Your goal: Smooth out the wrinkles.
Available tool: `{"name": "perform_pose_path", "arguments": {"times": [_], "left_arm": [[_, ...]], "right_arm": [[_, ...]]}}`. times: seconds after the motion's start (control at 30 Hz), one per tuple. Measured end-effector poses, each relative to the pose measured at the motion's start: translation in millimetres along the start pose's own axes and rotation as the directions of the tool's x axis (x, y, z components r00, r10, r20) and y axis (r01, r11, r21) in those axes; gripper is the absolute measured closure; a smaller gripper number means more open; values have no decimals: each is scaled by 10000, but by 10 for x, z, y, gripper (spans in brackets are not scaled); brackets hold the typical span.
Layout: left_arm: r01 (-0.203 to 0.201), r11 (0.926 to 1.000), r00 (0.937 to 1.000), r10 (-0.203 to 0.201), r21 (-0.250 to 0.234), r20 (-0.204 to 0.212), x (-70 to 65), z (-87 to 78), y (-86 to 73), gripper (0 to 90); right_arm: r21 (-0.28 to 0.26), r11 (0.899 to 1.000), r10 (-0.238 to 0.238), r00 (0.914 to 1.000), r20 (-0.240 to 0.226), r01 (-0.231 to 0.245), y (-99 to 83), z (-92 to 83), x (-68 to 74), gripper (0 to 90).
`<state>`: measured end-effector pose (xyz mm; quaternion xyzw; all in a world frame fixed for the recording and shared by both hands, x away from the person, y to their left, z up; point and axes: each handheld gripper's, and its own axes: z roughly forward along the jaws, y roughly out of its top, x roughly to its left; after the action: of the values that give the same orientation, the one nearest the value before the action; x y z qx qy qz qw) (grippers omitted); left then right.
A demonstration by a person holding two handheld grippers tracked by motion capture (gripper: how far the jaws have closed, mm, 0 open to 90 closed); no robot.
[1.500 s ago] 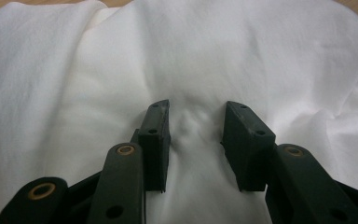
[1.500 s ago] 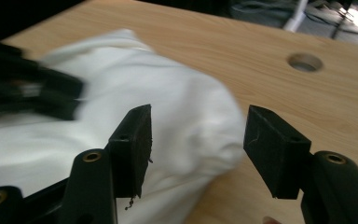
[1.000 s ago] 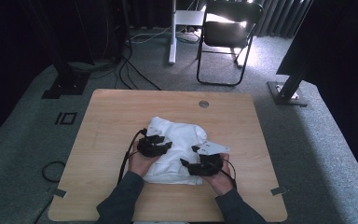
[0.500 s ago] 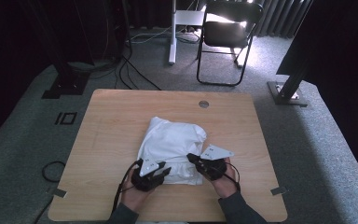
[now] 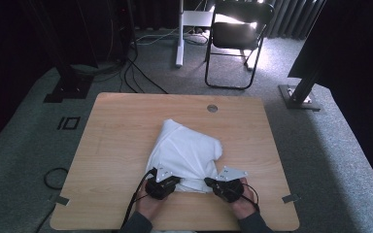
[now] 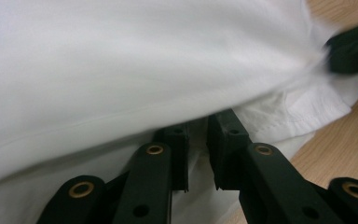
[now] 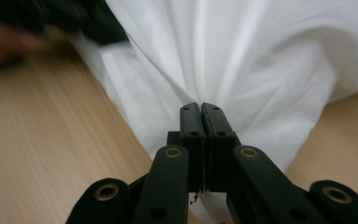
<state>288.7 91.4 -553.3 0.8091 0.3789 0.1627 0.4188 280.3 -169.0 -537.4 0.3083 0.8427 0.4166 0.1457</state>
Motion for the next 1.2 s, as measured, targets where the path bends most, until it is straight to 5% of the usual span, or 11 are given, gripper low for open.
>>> {"name": "perform_pose_path", "arguments": {"times": [0.1, 0.23, 0.37, 0.57, 0.77, 1.2], "left_arm": [[-16, 10000, 10000, 16, 53, 39, -19, 2, 5, 785], [-618, 9976, 9958, 638, -316, 664, -67, -204, 24, 682], [-924, 9929, 9953, 943, -750, 232, -23, -369, 78, 653], [-762, 9880, 9968, 788, -1342, 145, 33, -390, 119, 649], [-600, 9947, 9980, 583, -831, -226, 175, -166, 182, 642], [223, 9971, 9943, -298, -734, -1021, 589, 60, 360, 611]], "right_arm": [[949, 9955, 57, 9999, 146, -71, -57, 144, -56, 882], [1109, 9938, -74, 9994, 336, 37, -52, 189, -67, 880], [1139, 9935, -106, 9976, 683, 28, -39, 220, -138, 878], [1018, 9941, 244, 9912, 1304, -378, 62, 355, -307, 874], [661, 9912, 1047, 9847, 1390, -1147, 144, 491, -447, 866], [248, 9857, 1612, 9760, 1462, -1665, 463, 899, -723, 814]]}}
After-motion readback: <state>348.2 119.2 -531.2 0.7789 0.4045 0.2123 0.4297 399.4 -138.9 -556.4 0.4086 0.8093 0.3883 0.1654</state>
